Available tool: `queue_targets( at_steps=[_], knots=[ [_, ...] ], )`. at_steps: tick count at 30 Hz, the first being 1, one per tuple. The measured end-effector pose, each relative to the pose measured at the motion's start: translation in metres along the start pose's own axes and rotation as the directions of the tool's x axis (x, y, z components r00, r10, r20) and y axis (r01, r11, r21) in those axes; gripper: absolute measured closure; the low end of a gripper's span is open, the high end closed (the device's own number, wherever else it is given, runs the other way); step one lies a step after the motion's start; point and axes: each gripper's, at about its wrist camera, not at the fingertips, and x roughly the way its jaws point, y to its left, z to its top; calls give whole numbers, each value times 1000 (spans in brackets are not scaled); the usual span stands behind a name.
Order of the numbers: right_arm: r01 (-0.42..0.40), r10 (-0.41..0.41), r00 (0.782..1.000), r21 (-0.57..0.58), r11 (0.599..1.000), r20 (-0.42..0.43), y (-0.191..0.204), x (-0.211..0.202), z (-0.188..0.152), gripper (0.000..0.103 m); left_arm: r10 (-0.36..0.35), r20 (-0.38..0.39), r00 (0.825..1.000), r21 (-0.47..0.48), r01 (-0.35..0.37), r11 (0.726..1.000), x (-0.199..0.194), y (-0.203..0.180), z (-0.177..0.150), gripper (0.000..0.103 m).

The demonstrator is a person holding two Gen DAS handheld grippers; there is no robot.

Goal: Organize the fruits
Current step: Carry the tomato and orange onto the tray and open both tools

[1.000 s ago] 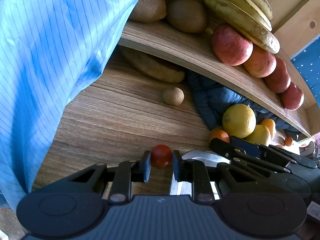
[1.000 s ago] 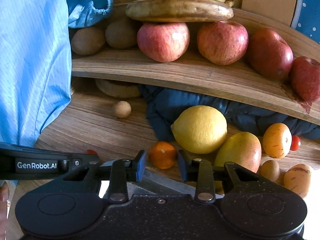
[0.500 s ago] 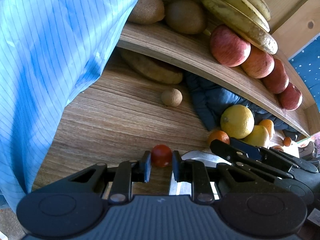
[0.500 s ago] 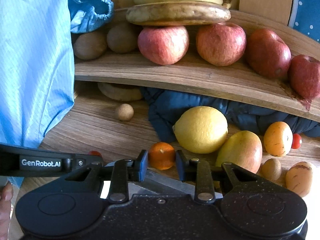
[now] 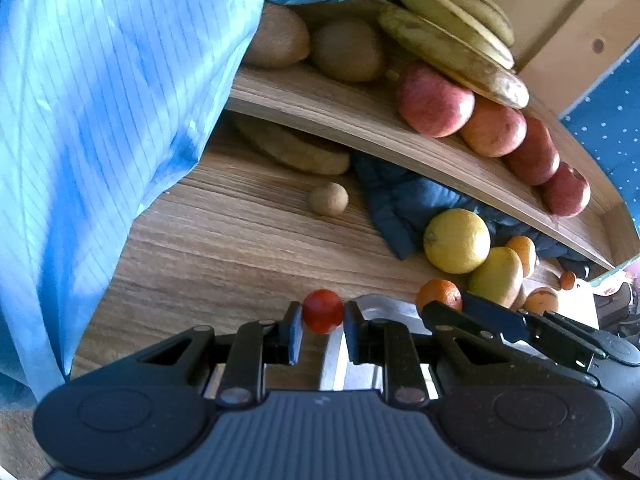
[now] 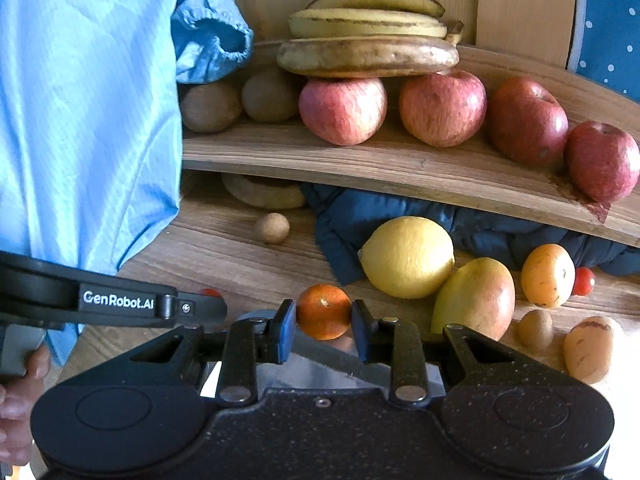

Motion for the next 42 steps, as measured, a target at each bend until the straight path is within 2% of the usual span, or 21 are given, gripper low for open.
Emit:
queue_targets(
  at_steps=[11, 17, 30, 42],
  knots=[
    [-39, 39, 999, -15, 999, 14, -5, -29, -24, 71, 4, 16, 1000, 8, -4, 1000, -16, -20, -26, 79],
    [-49, 49, 999, -22, 999, 12, -9, -49, -42, 71, 8, 8, 1000, 3, -8, 1000, -23, -27, -51, 79],
    [-77, 75, 997, -38, 996, -32, -13, -78, -89, 71, 22, -3, 1000, -15, -22, 1000, -32, -40, -100, 79],
    [-89, 85, 993, -46, 995, -77, -19, -94, -120, 71, 39, -19, 999, -24, -39, 999, -36, -47, -128, 79]
  ],
)
